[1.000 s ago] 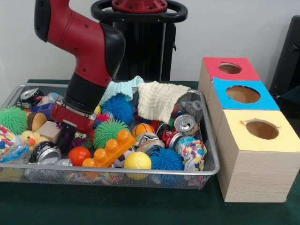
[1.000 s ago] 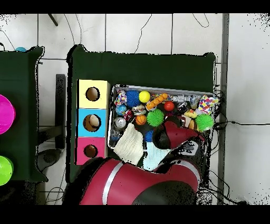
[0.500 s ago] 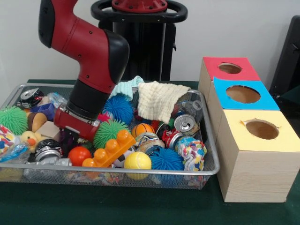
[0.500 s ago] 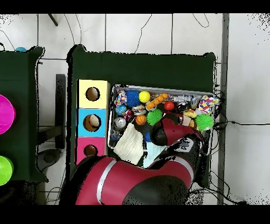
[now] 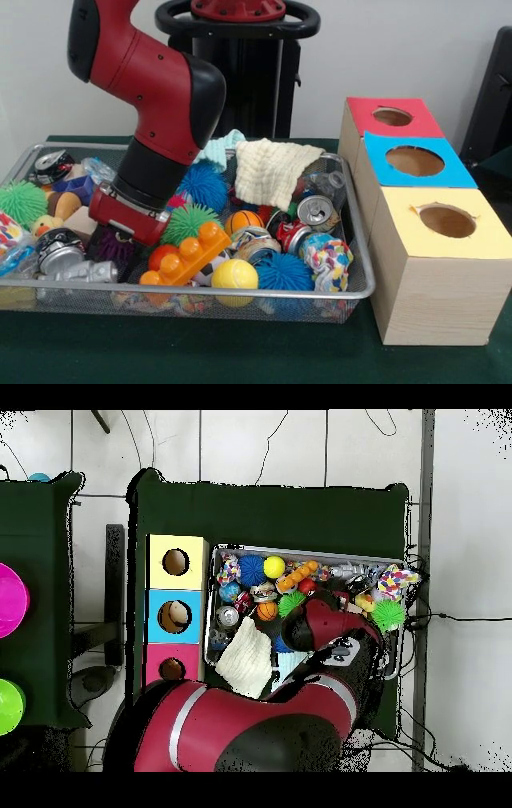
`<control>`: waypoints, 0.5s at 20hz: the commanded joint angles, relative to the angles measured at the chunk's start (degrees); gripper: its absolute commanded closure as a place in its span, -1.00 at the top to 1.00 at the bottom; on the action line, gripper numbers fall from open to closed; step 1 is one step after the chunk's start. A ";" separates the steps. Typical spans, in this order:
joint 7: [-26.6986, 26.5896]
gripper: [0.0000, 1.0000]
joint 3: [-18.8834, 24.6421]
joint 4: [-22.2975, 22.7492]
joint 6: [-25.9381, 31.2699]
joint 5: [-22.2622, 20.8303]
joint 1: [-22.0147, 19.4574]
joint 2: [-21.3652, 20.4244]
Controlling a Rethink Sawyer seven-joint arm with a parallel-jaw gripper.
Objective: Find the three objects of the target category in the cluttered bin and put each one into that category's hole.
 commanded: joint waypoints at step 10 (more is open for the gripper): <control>5.58 1.00 5.17 -5.44 6.38 2.46 0.99 4.76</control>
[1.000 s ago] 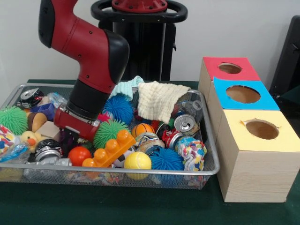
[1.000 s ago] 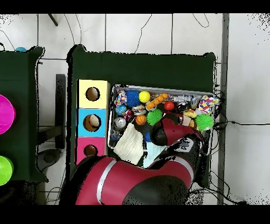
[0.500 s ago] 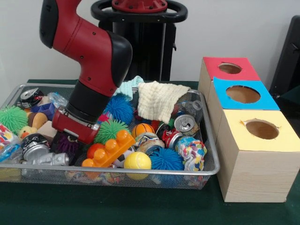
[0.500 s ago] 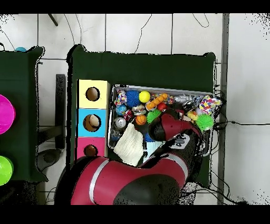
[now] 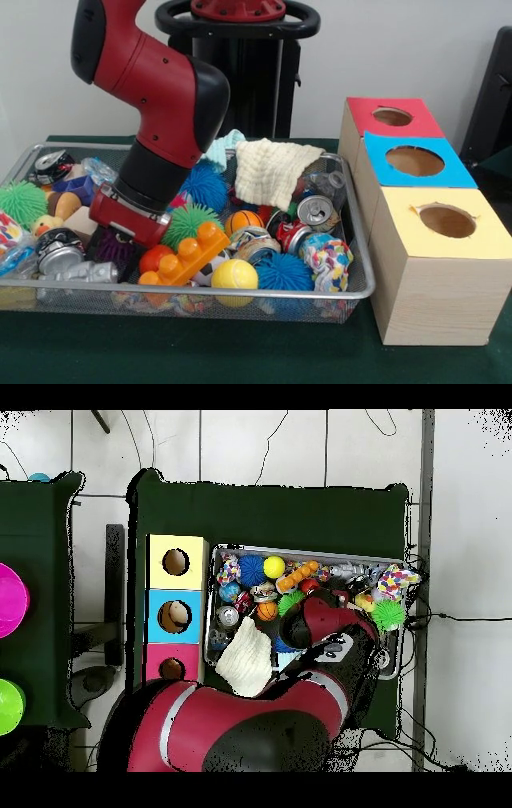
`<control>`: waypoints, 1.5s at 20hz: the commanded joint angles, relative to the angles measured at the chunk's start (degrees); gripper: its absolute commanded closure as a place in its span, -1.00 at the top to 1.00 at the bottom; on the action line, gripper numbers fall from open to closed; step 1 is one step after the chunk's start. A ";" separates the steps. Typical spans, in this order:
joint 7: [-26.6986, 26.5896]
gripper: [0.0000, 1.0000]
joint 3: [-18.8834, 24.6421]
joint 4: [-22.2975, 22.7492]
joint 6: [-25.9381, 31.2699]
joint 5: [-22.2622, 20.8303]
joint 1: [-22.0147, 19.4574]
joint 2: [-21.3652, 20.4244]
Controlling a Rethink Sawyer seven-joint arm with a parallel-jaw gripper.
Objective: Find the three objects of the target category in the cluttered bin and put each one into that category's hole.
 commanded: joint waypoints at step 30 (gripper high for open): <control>4.42 1.00 8.85 4.95 15.76 0.85 2.78 -11.70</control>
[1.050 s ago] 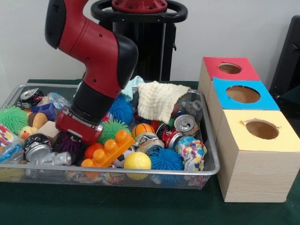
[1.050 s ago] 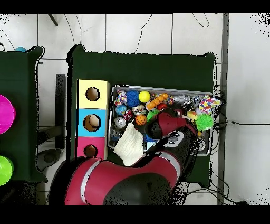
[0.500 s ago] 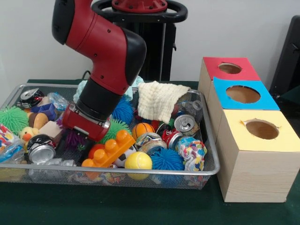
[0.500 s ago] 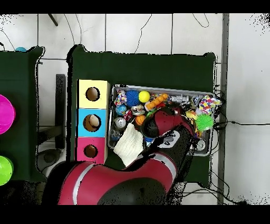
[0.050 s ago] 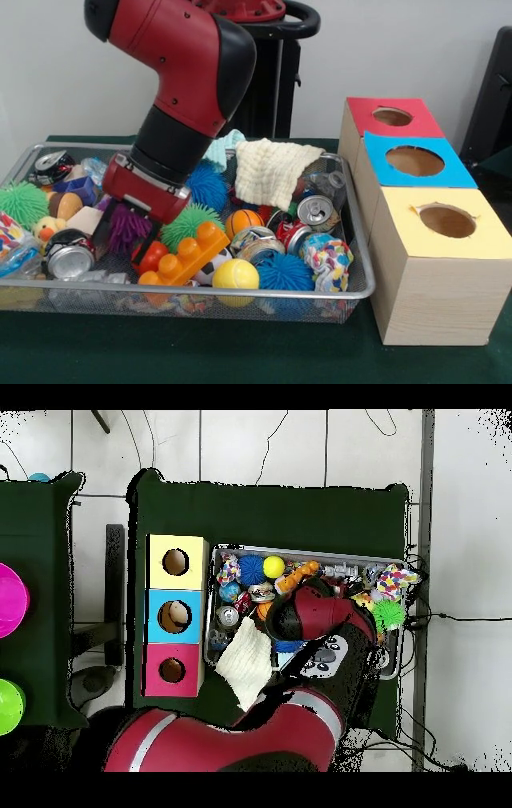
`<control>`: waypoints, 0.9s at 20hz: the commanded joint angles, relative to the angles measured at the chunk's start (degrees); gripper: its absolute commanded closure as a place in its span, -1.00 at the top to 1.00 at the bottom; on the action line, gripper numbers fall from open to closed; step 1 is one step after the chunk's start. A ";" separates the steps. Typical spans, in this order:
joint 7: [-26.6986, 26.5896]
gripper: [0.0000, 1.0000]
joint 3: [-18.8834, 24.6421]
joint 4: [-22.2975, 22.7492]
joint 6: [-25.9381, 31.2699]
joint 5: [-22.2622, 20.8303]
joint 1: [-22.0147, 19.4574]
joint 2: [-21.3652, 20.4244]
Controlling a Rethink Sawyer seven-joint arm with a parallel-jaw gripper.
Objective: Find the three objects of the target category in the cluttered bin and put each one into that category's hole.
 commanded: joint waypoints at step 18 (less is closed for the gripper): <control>2.26 1.00 5.56 -0.27 8.17 -1.52 -1.97 3.75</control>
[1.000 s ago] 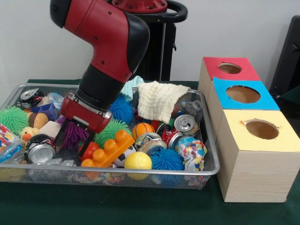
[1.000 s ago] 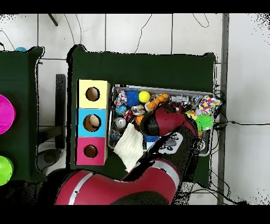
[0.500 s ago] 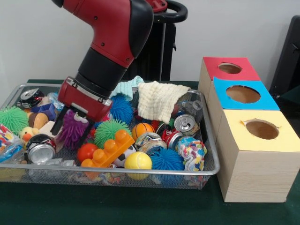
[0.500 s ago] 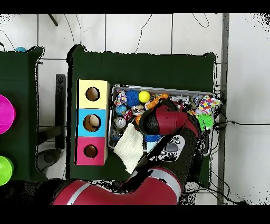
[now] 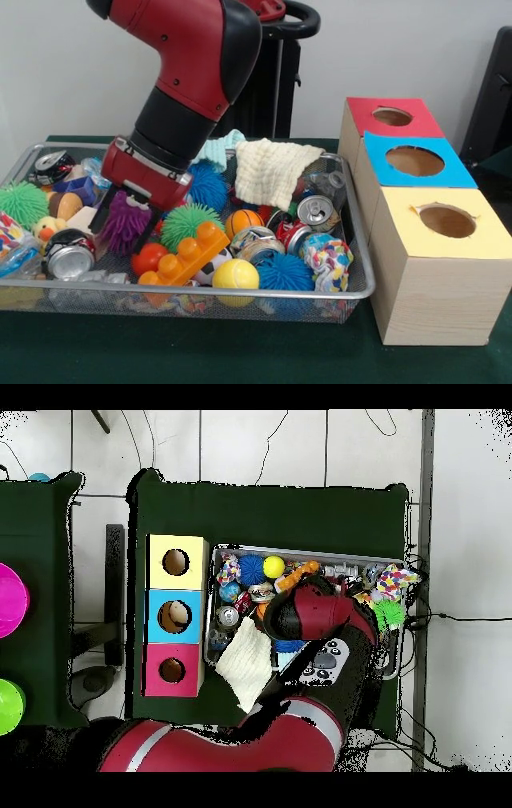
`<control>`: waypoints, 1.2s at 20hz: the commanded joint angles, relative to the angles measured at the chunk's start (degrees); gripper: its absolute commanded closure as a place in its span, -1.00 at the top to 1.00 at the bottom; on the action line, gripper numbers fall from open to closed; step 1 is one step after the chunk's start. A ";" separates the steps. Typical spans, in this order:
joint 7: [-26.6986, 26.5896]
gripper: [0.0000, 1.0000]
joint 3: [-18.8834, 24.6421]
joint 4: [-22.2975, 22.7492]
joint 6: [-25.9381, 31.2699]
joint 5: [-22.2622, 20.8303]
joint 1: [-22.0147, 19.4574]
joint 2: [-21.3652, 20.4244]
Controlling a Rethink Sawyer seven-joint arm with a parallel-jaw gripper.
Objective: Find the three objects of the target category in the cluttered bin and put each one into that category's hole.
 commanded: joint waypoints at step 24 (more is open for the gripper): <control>0.21 1.00 0.78 -1.41 8.84 -4.81 -3.88 5.10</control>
